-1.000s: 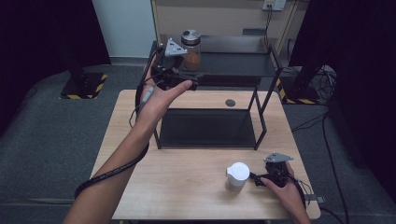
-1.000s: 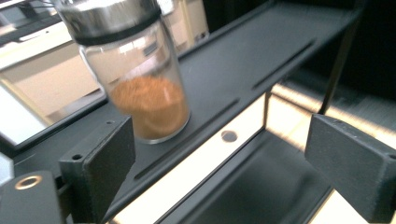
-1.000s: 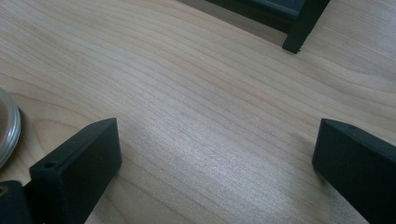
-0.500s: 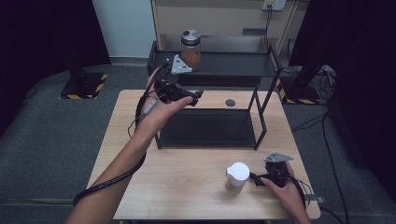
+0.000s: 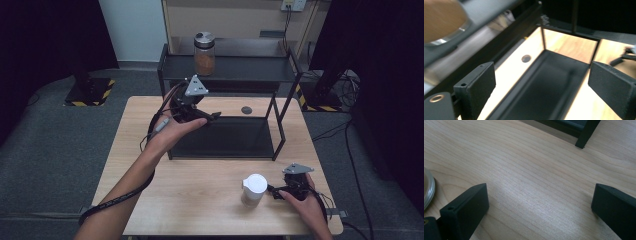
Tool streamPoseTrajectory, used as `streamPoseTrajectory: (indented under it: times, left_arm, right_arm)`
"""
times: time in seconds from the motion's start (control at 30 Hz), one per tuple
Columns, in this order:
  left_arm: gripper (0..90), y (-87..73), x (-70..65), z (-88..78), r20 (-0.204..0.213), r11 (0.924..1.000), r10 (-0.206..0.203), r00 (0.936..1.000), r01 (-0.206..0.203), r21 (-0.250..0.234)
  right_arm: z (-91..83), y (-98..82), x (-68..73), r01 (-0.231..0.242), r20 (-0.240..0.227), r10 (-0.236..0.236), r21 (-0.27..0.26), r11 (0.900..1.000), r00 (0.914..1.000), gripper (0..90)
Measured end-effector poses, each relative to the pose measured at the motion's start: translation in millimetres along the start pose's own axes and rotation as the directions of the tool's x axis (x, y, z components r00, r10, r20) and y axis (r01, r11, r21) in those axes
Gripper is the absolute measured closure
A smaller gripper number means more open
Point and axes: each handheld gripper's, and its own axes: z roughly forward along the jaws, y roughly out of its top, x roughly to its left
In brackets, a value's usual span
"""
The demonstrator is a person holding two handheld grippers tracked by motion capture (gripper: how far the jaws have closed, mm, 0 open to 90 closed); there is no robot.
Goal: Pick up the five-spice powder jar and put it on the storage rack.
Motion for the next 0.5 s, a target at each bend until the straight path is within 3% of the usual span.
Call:
streamPoseTrajectory:
  times: [0.23, 0.37, 0.5]
  left_arm:
    - [6.1, -28.3, -3.9, 15.3, -0.001, 0.9989, -0.006, 1.0000, 0.006, 0.047]
    - [5.8, -44.9, -6.2, 22.7, 0.019, 0.9979, -0.016, 0.9997, 0.015, 0.063]
    - [5.2, -61.0, -8.8, 30.3, 0.033, 0.9964, -0.044, 0.9985, 0.041, 0.075]
  right_arm:
    - [0.0, 0.0, 0.0, 0.000, 0.000, 0.000, 0.000, 1.000, 1.0000, 2.0]
    - [0.0, 0.0, 0.0, 0.000, 0.000, 0.000, 0.000, 1.000, 1.0000, 2.0]
    - [0.0, 0.0, 0.0, 0.000, 0.000, 0.000, 0.000, 1.000, 1.0000, 2.0]
